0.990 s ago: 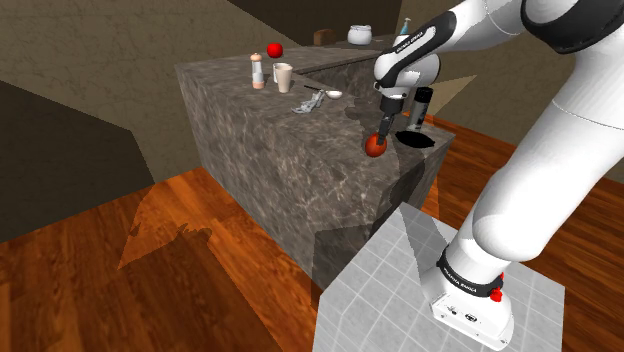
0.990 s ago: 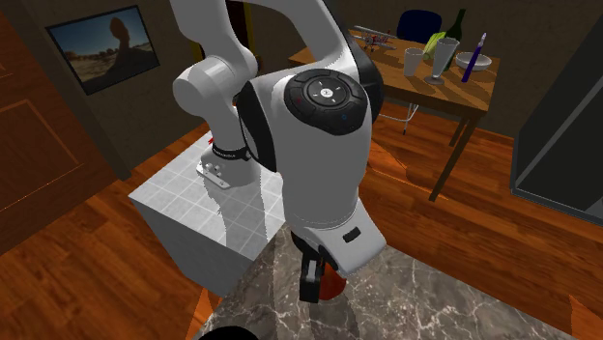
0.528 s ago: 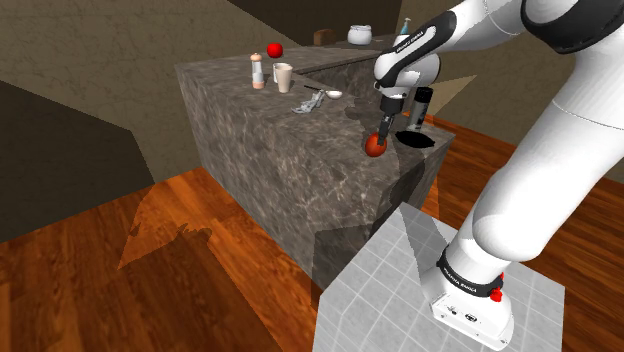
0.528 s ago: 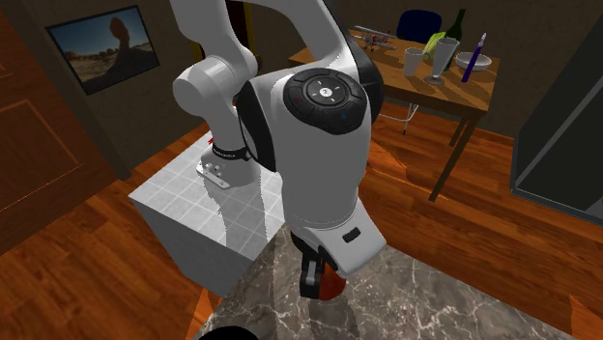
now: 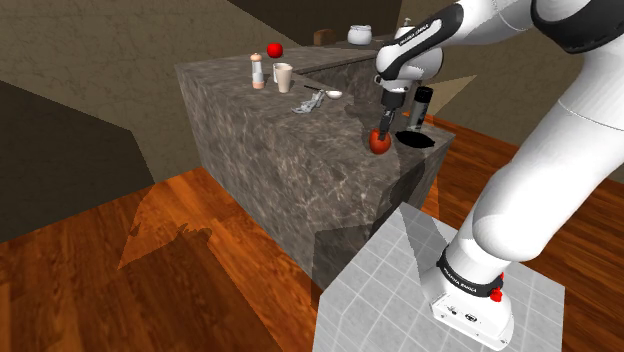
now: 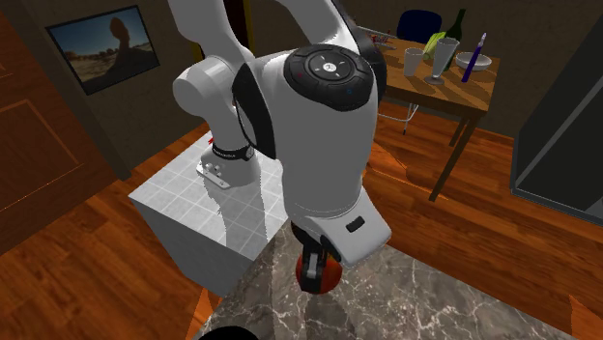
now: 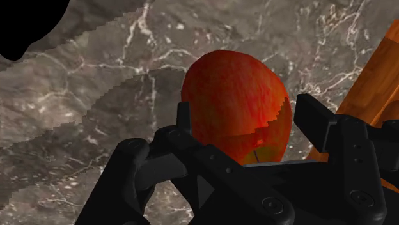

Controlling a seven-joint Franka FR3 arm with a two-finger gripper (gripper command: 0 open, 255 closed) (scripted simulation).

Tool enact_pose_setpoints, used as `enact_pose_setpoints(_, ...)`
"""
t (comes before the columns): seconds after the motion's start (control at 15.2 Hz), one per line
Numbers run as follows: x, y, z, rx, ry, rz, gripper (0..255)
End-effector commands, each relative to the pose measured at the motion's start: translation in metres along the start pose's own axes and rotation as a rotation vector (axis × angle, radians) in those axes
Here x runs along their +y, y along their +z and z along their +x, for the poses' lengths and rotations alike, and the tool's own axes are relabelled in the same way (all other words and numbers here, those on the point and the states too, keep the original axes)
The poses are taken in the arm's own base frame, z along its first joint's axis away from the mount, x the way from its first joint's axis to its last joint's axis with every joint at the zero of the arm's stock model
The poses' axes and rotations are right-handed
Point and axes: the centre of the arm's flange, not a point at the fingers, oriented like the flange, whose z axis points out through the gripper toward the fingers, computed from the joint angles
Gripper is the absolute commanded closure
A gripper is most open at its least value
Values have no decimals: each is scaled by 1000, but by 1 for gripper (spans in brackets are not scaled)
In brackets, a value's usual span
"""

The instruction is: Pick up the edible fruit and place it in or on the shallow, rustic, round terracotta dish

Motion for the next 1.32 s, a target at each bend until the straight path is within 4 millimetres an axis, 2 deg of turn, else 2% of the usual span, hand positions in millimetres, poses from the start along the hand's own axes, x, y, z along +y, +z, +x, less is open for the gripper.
enact_pose_setpoints(0.0,-1,-10,-1,0,0,0,255)
enact_pose_setpoints(0.92,-6,-80,-1,0,0,0,255)
enact_pose_setpoints(1.25,46,-93,-40,0,0,0,255)
